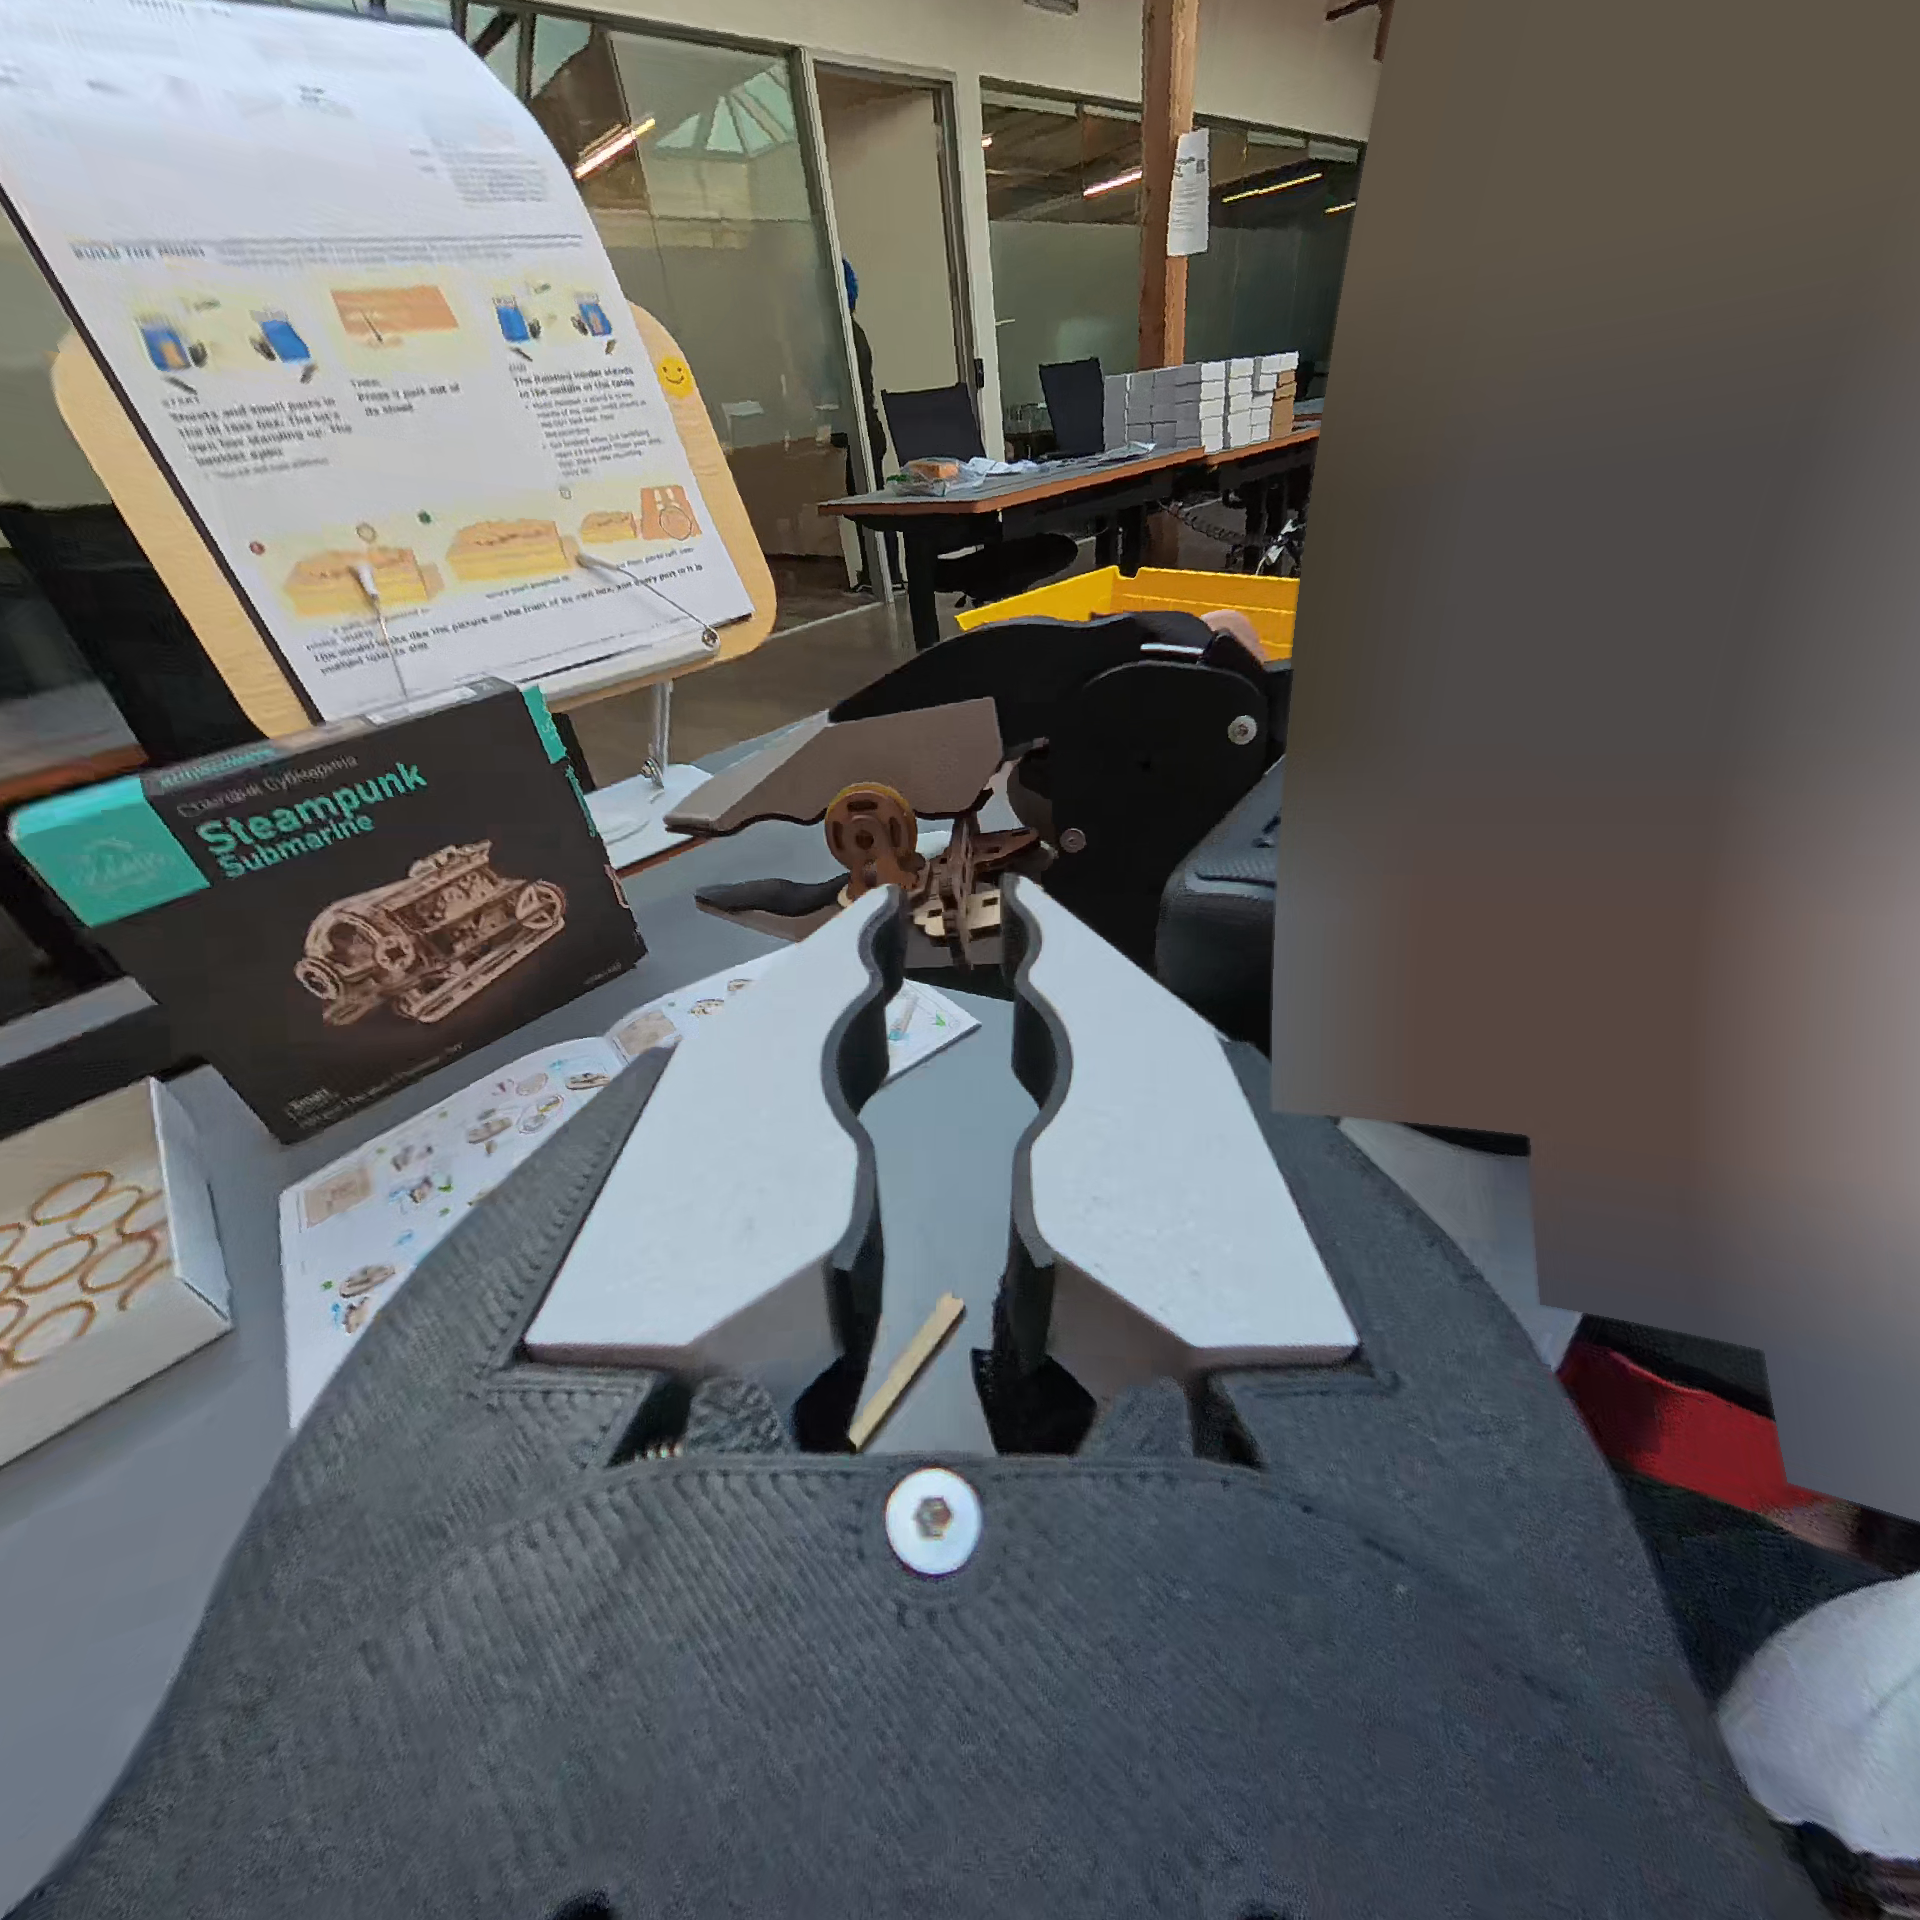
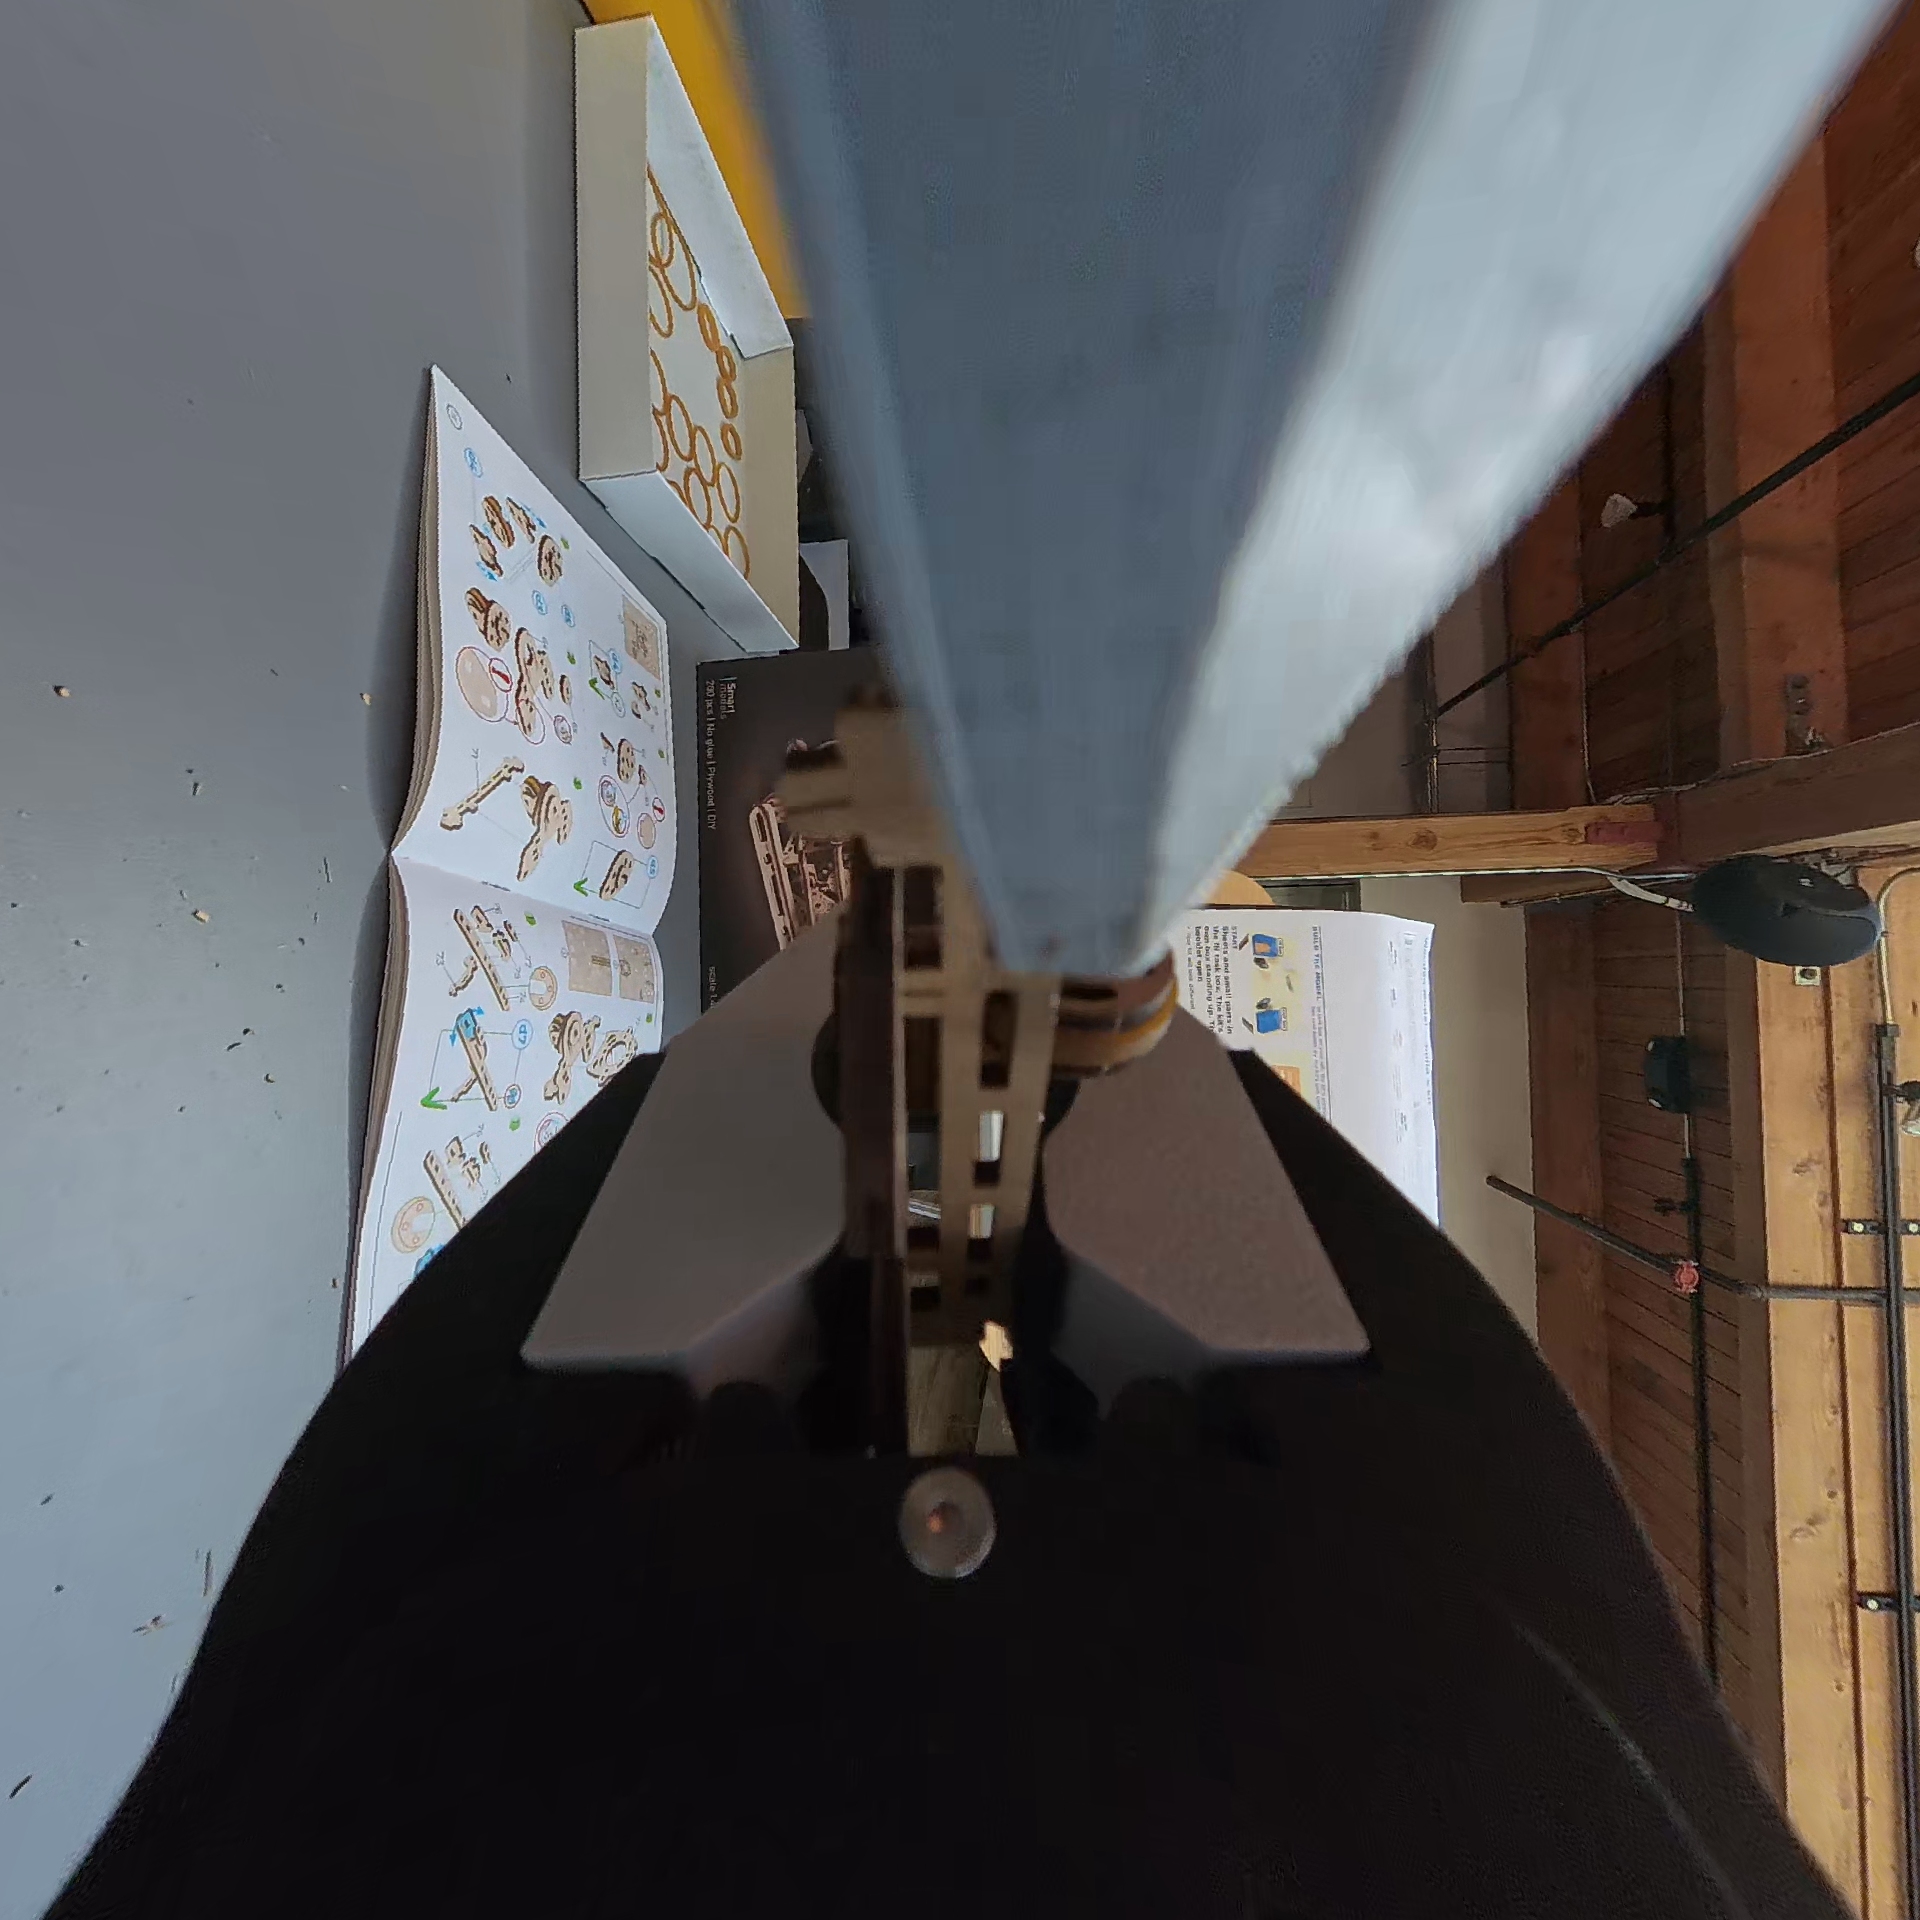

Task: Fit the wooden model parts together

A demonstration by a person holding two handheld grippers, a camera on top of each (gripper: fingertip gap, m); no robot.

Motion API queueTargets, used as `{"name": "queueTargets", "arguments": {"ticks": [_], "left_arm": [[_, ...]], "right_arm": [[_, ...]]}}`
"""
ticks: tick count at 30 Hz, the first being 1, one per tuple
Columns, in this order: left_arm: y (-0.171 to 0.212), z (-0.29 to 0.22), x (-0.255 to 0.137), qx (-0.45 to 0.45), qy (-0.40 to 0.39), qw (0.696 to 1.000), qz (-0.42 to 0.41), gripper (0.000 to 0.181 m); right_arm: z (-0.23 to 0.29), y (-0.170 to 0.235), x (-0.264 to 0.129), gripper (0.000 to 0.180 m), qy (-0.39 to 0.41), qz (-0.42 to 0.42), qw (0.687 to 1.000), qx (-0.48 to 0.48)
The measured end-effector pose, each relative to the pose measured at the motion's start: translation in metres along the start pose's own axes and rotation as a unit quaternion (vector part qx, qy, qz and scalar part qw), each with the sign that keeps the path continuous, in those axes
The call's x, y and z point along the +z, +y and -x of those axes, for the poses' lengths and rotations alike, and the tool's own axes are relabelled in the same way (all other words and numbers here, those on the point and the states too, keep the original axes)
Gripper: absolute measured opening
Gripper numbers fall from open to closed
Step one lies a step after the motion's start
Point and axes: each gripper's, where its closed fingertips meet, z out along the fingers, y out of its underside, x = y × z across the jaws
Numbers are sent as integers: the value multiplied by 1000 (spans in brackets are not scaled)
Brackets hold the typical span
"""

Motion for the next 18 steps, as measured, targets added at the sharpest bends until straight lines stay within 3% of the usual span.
{"name": "queueTargets", "arguments": {"ticks": [4,9,15,18], "left_arm": [[-1,-3,-12,212,-20,977,-19,28],[19,-1,-4,383,-25,923,35,42],[12,-2,8,471,-50,881,-3,31],[7,-6,7,484,-43,874,-17,26]], "right_arm": [[1,-1,-1,18,-8,-3,1000,-4],[5,-5,-4,19,-30,-8,999,9],[7,-14,-9,19,-34,-25,999,4],[10,-15,-10,19,-44,-25,999,6]]}}
